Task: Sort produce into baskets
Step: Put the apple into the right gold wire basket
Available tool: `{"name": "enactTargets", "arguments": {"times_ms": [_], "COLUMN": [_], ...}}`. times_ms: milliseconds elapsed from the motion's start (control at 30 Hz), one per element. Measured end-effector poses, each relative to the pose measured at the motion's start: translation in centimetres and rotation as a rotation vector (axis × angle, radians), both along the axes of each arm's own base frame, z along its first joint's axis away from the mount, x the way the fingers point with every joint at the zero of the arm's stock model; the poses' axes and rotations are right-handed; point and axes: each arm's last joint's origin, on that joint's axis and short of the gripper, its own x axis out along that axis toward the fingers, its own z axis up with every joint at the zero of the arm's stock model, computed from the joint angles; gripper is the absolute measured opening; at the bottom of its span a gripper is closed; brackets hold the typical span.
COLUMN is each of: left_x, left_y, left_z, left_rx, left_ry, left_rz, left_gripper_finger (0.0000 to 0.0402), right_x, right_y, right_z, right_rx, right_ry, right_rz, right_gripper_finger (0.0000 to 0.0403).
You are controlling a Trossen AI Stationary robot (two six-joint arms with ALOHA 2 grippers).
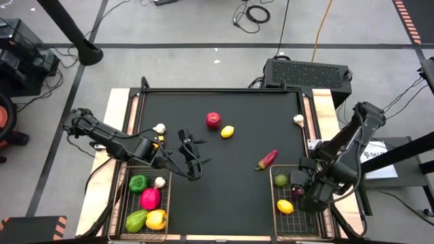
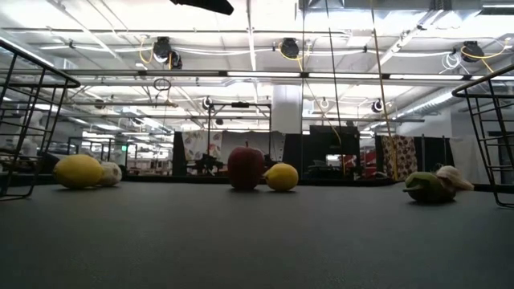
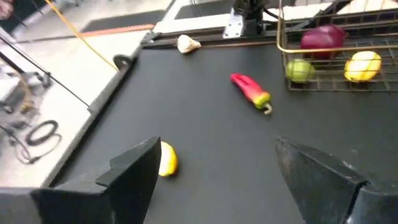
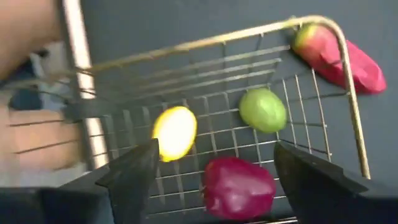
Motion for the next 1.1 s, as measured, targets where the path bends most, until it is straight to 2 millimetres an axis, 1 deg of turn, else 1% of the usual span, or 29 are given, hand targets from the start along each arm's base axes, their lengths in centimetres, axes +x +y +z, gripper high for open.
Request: {"name": "enactTargets", "arguments": {"times_ms": [100,167,267,333,433,500,567,667,767,800,900,967,1033,1100], "left_x": [0.2,0.3,0.6,0.8,1.1,1.3,1.5,1.9,2.6,2.8,3.4,3.8,4.3,4.7], "left_y": [0.1,0.1,0.1,0.4,1.8,3.1,4.8,7.7,10.8,11.9,15.3,17.1,18.1,18.5], "left_z": [0.3,0.7,1.1,1.2,1.1,0.9,0.8,0.4,-0.1,-0.4,-2.0,-3.3,-4.6,-5.7], "left_rx": [0.060,0.105,0.097,0.094,0.094,0.099,0.111,0.054,-0.068,-0.081,-0.108,-0.138,-0.161,-0.176], "left_ry": [-0.026,-0.055,-0.097,-0.108,-0.093,-0.079,-0.053,-0.010,0.007,0.021,0.071,0.107,0.143,0.172], "left_rz": [0.013,0.016,0.019,0.033,0.083,0.126,0.169,0.157,0.065,0.063,0.119,0.144,0.154,0.166], "left_gripper_finger": [0.0319,0.0319,0.0319,0.0319,0.0319,0.0319,0.0319,0.0319,0.0319,0.0319,0.0319,0.0319,0.0314,0.0303], "right_x": [-0.1,-0.1,0.1,0.4,0.8,1.3,2.0,3.3,4.4,4.8,5.9,6.3,6.5,6.6], "right_y": [-0.4,-0.9,-2.0,-2.7,-3.5,-4.0,-4.8,-5.5,-5.5,-5.4,-5.3,-5.4,-5.5,-5.6], "right_z": [2.5,4.3,7.0,8.4,9.4,9.3,8.9,8.1,7.2,6.9,5.8,5.1,4.5,3.7], "right_rx": [0.003,-0.054,-0.203,-0.323,-0.550,-0.696,-0.776,-0.793,-0.760,-0.748,-0.737,-0.745,-0.751,-0.762], "right_ry": [-0.067,-0.153,-0.326,-0.444,-0.575,-0.593,-0.562,-0.545,-0.546,-0.550,-0.559,-0.559,-0.554,-0.536], "right_rz": [0.002,0.004,0.009,0.010,0.011,0.022,0.019,-0.033,-0.036,-0.031,-0.015,-0.015,-0.018,-0.015], "right_gripper_finger": [0.0297,0.0289,0.0277,0.0270,0.0260,0.0255,0.0249,0.0241,0.0235,0.0233,0.0229,0.0227,0.0224,0.0222]}}
